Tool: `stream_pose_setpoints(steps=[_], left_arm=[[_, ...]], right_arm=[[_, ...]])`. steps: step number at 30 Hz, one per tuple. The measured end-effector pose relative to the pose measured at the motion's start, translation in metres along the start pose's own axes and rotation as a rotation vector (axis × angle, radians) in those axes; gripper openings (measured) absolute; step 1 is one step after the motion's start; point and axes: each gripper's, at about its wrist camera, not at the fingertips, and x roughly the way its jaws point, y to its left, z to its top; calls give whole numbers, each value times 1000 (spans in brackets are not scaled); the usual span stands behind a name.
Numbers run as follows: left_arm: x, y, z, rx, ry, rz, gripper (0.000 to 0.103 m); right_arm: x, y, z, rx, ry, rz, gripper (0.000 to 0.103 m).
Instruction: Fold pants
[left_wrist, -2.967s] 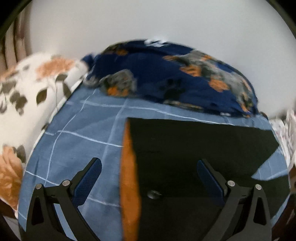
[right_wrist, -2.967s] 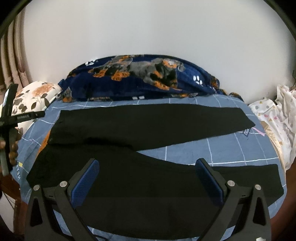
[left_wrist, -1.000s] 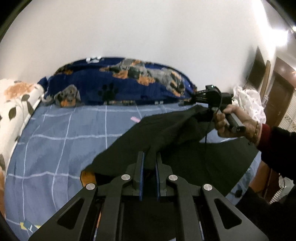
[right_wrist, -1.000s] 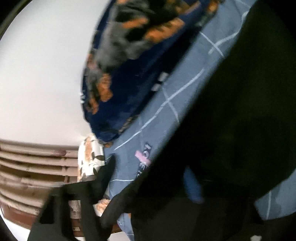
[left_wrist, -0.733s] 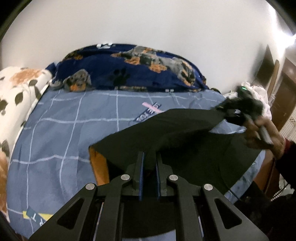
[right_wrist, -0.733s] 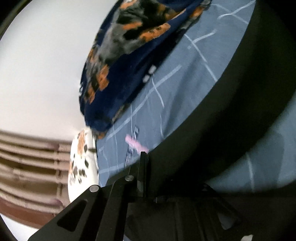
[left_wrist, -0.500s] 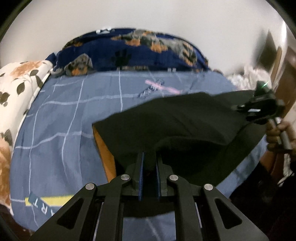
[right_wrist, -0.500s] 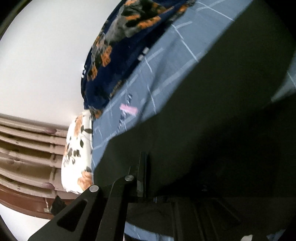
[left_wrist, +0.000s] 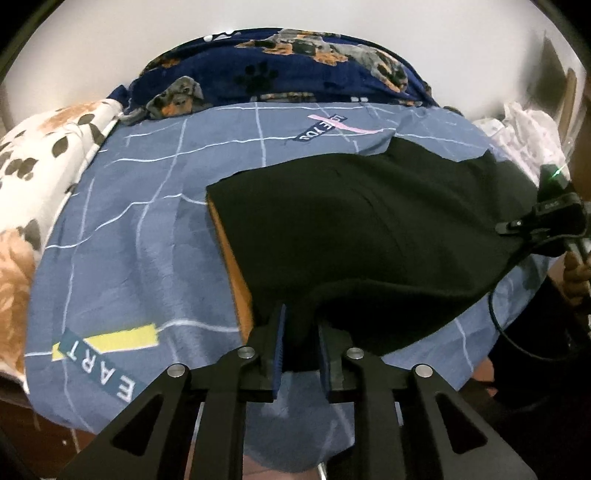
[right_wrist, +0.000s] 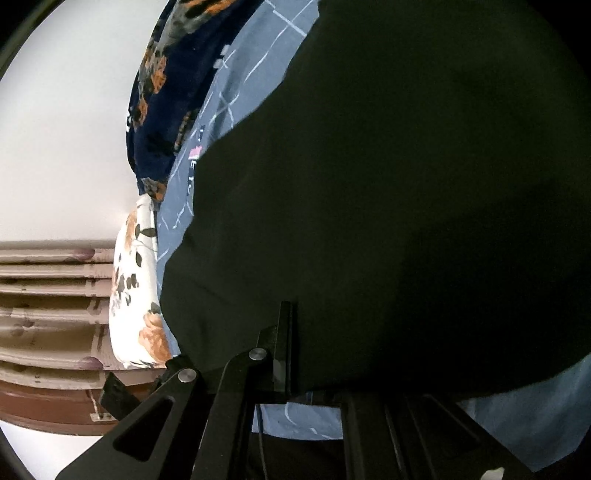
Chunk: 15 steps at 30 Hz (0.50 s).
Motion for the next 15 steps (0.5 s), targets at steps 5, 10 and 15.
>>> stream_pose_setpoints(steps=[5,10,15], left_arm=[[-19,-1,-6,22,-30,115,48],[-37,6,-8,36,-71,257,84],[-65,4,6,-7,-179,185,84]], right_arm=[[4,4,-6,-15,5,-6,6],[5,1,-7,-13,2,0,4],[5,-2,-8,-15,-4,9,4]])
